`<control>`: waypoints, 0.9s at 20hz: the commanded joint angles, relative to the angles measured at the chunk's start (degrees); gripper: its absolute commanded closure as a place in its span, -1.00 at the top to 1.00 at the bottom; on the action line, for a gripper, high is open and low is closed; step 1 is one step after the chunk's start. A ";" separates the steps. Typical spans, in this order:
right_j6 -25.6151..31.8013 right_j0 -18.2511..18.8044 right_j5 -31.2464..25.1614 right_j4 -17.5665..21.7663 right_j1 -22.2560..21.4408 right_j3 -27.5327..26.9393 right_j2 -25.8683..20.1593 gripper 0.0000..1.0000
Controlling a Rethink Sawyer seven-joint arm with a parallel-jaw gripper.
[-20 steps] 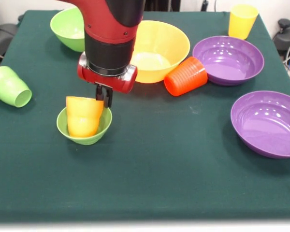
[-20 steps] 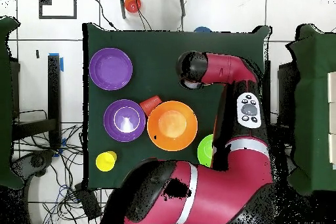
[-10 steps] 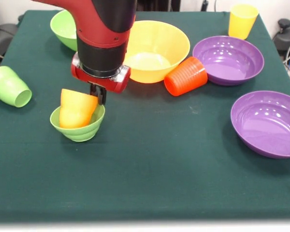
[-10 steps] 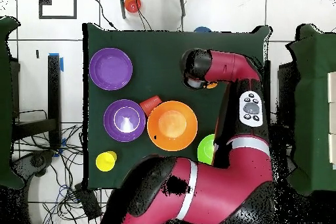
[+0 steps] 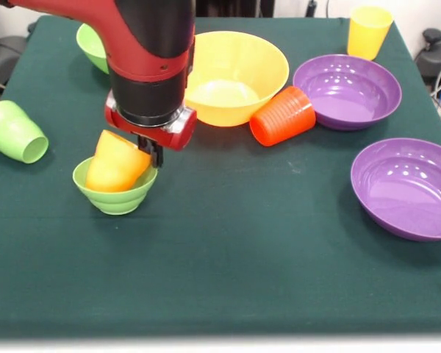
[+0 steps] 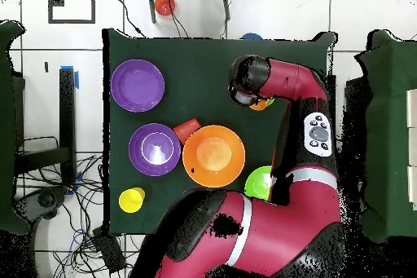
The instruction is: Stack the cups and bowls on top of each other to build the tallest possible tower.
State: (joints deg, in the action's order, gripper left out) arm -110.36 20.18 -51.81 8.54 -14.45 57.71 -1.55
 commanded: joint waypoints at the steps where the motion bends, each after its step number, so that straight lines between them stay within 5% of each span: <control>1: 1.77 2.00 0.01 -2.69 3.33 1.02 -7.71 -1.00; 11: 4.83 3.98 0.59 -6.59 -7.63 13.14 -10.56 -1.00; 18: 3.41 5.39 -0.38 -8.07 -8.87 15.00 -11.83 -1.00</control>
State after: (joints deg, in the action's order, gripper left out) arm -110.36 25.14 -51.79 1.73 -21.47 66.84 -6.40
